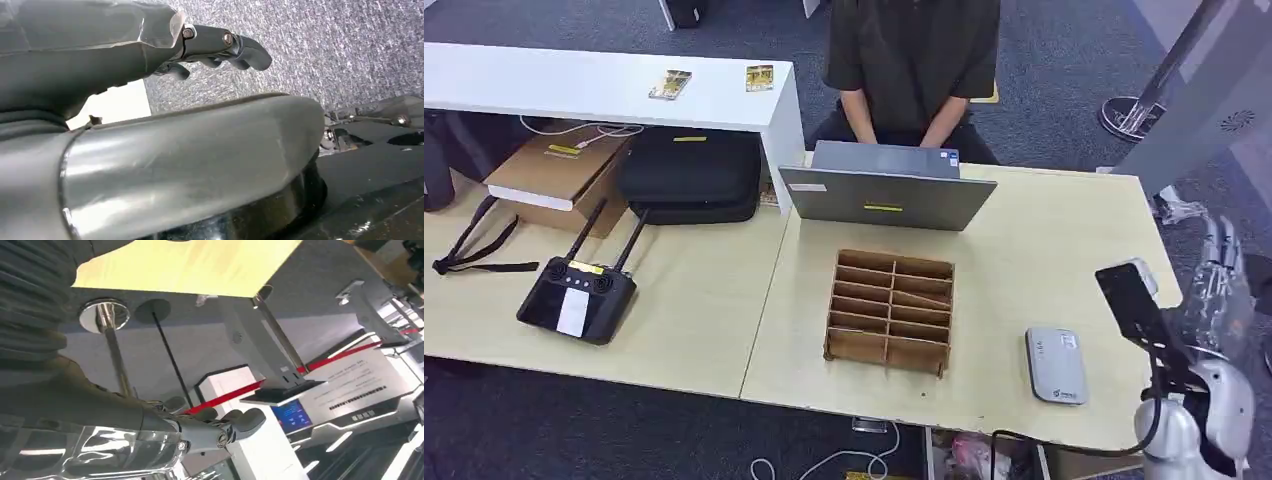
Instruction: Pass the card to the sensor for recognition and then transmit it.
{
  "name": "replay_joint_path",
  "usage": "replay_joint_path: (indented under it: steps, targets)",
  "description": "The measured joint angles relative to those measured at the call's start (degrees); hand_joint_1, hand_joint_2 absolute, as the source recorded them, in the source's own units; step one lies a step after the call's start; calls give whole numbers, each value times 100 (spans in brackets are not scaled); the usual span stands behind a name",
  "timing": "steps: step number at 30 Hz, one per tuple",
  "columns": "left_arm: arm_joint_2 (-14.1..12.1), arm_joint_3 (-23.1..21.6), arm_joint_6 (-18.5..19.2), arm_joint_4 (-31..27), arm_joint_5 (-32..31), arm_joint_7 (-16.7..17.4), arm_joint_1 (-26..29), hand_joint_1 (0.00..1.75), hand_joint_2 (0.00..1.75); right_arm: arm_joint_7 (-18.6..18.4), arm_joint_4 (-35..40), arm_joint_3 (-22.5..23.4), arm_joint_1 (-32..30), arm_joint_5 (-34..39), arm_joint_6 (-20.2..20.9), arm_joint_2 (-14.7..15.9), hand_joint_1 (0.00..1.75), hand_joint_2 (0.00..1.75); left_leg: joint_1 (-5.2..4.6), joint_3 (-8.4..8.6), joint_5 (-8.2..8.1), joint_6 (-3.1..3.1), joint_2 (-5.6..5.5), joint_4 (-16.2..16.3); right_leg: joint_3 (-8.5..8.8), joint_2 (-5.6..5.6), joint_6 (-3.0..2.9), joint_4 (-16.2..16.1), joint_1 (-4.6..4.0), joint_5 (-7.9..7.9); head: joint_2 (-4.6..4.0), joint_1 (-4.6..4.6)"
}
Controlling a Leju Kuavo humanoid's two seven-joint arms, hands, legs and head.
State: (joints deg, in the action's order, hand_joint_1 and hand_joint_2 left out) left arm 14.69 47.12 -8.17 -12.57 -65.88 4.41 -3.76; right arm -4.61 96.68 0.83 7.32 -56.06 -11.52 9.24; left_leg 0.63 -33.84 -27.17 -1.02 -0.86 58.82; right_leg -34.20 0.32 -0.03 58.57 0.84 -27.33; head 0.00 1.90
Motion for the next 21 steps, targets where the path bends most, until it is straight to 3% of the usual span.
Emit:
replay_joint_path:
  steps: [11, 21]
  targets:
    - [2, 61, 107, 0, -18, 68, 114, 0, 0, -302, 1049, 149, -1435, -234, -48, -492, 0, 175, 0, 1, -6, 4, 2, -2, 1, 2, 5, 0, 0, -12, 0, 0]
    - [11, 59, 111, 0, -107, 77, 127, 0, 0, -352, 1514, 170, -2050, -14, -33, -933, 0, 175, -1, 3, -9, 6, 3, -2, 3, 2, 5, 0, 1, -13, 0, 0]
